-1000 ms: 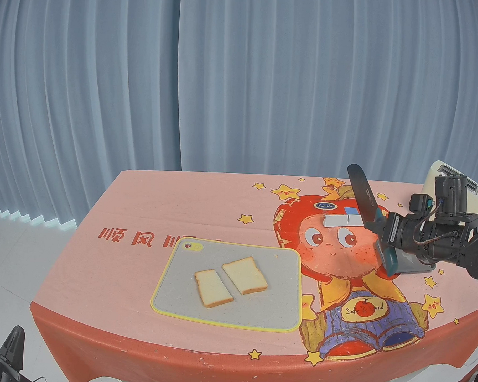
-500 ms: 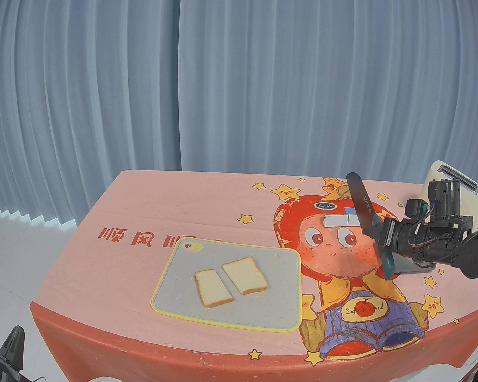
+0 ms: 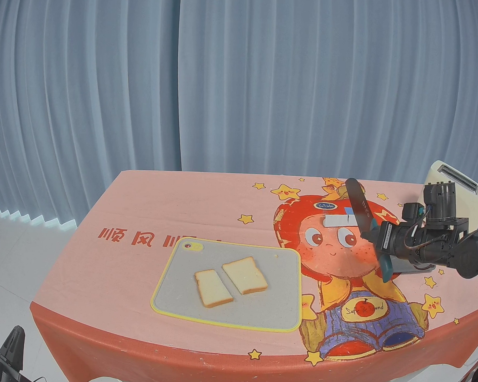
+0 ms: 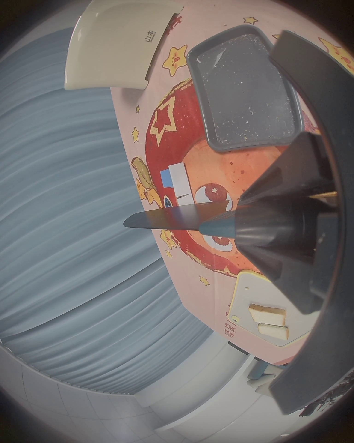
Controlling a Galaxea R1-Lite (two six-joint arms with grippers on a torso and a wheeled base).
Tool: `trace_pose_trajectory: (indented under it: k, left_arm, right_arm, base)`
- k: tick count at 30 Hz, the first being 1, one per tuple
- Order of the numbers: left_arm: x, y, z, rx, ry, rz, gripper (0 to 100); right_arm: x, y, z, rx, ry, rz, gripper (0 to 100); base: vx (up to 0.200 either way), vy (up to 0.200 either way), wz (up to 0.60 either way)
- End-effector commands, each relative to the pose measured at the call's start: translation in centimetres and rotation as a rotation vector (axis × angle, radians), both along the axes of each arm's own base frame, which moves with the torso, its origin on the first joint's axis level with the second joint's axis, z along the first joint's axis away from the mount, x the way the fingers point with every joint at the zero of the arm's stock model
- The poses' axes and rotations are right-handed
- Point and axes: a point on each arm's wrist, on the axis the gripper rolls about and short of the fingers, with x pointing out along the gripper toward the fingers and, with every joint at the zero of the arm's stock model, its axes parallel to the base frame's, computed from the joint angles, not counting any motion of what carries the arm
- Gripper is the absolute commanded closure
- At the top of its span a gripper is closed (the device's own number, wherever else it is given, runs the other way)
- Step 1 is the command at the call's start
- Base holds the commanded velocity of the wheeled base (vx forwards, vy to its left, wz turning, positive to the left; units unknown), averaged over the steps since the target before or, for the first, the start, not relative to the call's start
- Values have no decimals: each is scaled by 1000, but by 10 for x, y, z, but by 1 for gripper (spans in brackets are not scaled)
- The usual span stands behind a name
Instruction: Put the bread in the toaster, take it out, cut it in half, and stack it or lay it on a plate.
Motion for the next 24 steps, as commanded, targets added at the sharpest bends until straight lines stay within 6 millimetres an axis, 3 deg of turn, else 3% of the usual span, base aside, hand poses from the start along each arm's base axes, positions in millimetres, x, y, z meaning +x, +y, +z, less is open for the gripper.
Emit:
trace_pose_trajectory:
  k: [1, 24]
  left_arm:
    - [1, 0, -5, 0, 12, 1, 100]
    - [1, 0, -5, 0, 12, -1, 100]
  right_arm:
    - [2, 1, -4, -3, 15, 2, 100]
    - [4, 1, -12, -11, 38, 2, 100]
  base:
    - [0, 0, 0]
    - [0, 0, 0]
